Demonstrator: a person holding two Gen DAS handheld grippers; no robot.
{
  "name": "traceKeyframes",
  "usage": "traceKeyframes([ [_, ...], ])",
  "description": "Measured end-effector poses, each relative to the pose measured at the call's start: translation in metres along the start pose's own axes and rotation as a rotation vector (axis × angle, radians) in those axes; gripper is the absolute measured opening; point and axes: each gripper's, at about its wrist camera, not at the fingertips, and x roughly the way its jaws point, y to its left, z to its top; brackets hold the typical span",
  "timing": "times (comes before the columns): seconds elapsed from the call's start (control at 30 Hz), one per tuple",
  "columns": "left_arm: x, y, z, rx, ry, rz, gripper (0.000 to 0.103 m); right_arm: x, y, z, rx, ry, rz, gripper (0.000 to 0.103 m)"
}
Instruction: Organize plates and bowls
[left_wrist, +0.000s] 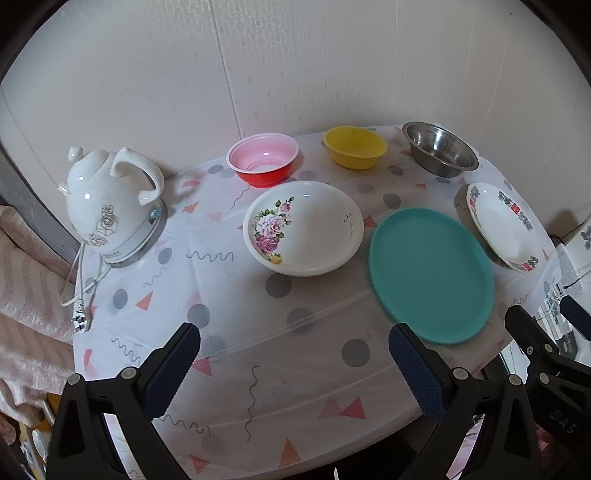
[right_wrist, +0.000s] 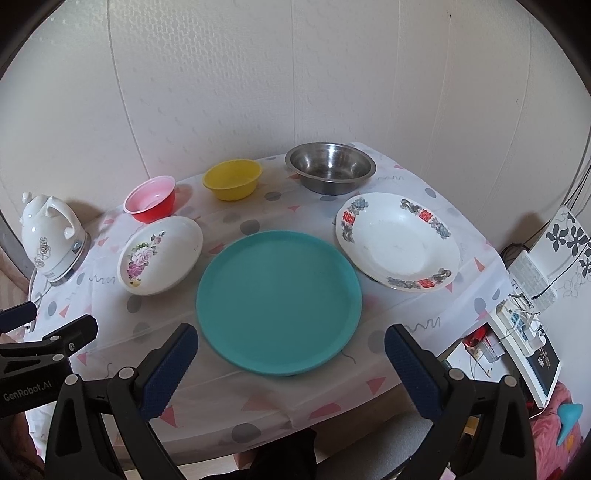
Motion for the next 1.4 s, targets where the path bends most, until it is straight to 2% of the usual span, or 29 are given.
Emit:
traceKeyframes([
  [0.2, 0.012, -0.001, 0.007, 0.018, 0.02, -0.032, 0.103, 0.011, -0.007, 0.005, 0.003, 0.014, -0.012, 0.103],
  [0.4, 0.027, -0.014, 0.021, 0.083, 0.026, 0.01, 0.103, 0.023, -0.031, 0.015, 0.035, 0.026, -0.065, 0.103],
  [0.63, 0.041, -0.042, 0.037, 0.144, 0.046, -0.027, 0.103, 0.029, -0.057, 0.023, 0.059, 0.037, -0.125, 0.103],
  [0.93, 0.07, -0.084, 0.065, 0.186, 0.098, -0.149, 0.103, 0.044, -0.092, 0.032, 0.144, 0.053, -0.144, 0.102],
  [1.07, 0.084, -0.105, 0.084, 0.19, 0.131, -0.241, 0.103, 0.055, -0.113, 0.035, 0.179, 0.056, -0.169, 0.1],
  [1.13, 0.09, -0.116, 0.092, 0.199, 0.138, -0.254, 0.103, 0.061, -0.125, 0.035, 0.191, 0.052, -0.187, 0.099],
  [1.23, 0.099, -0.135, 0.104, 0.223, 0.146, -0.251, 0.102, 0.072, -0.144, 0.038, 0.212, 0.066, -0.205, 0.092],
  [1.4, 0.12, -0.165, 0.124, 0.264, 0.153, -0.258, 0.096, 0.087, -0.171, 0.042, 0.235, 0.07, -0.236, 0.09],
])
